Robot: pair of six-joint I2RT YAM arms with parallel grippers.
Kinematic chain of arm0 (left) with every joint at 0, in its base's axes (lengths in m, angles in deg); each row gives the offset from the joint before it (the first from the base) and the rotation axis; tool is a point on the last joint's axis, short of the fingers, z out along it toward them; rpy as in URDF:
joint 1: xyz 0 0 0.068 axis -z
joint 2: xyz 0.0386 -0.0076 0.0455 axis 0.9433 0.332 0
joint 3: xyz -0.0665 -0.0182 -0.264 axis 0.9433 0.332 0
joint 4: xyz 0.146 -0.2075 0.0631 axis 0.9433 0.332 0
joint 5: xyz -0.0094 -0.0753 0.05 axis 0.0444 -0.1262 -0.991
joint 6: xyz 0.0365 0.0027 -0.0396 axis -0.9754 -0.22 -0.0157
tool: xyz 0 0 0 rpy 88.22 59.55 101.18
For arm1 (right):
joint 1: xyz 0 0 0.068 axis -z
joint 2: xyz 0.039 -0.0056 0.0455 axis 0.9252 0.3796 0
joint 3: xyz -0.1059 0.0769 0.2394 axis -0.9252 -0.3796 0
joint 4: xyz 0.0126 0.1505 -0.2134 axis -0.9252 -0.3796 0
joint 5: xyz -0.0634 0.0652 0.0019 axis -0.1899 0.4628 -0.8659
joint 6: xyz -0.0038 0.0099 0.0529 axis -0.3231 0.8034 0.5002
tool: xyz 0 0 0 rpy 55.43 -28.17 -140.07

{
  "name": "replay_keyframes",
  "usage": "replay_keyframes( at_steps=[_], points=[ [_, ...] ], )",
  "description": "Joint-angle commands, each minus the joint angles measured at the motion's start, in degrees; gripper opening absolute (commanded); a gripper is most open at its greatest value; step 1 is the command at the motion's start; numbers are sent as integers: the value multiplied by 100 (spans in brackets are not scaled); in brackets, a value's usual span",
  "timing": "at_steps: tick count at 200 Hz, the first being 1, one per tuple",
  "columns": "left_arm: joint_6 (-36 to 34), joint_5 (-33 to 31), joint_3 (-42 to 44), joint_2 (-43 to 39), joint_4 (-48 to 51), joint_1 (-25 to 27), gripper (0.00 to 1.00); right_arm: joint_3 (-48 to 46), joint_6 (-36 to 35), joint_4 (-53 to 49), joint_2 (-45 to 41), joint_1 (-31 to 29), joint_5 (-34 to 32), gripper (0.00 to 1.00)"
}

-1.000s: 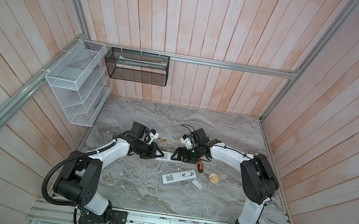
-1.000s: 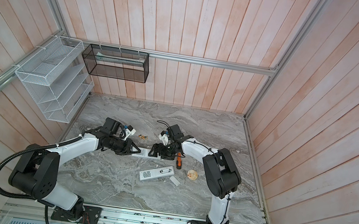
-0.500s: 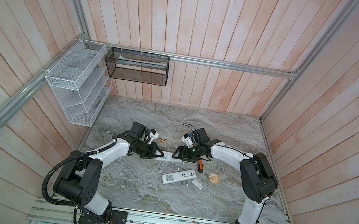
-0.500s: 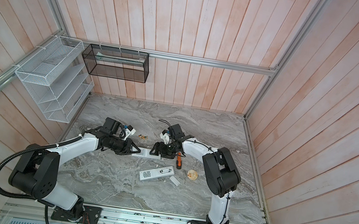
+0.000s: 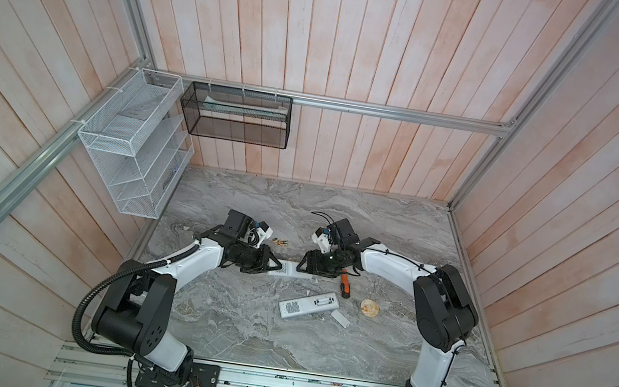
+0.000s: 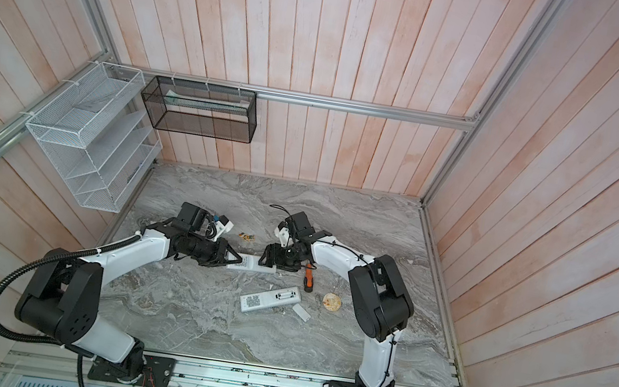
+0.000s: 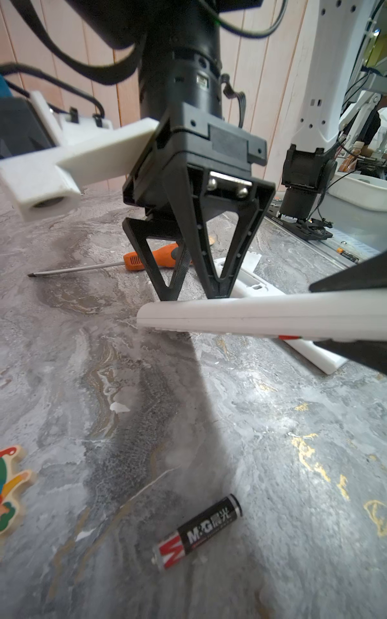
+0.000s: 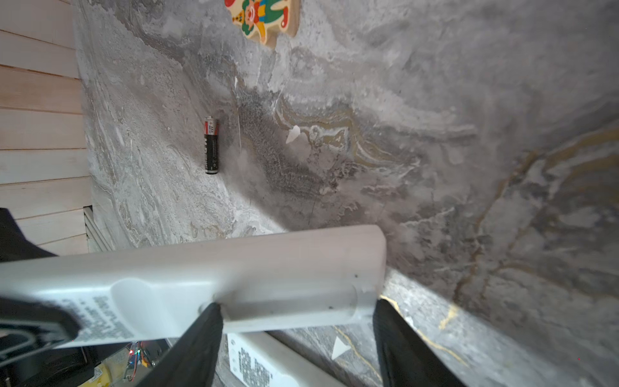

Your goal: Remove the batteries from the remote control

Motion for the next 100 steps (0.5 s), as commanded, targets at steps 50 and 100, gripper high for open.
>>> replay_keyframes(
  at_steps=[50,100],
  points=[
    [-405,-1455,-497,-16,1096,86,1,182,-15,-1120,-212,-10,-2096,75],
    [-659,-2400,-783,-110,1618,148,1,1,-88,-1731,-1027,42,-2668,77]
  ],
)
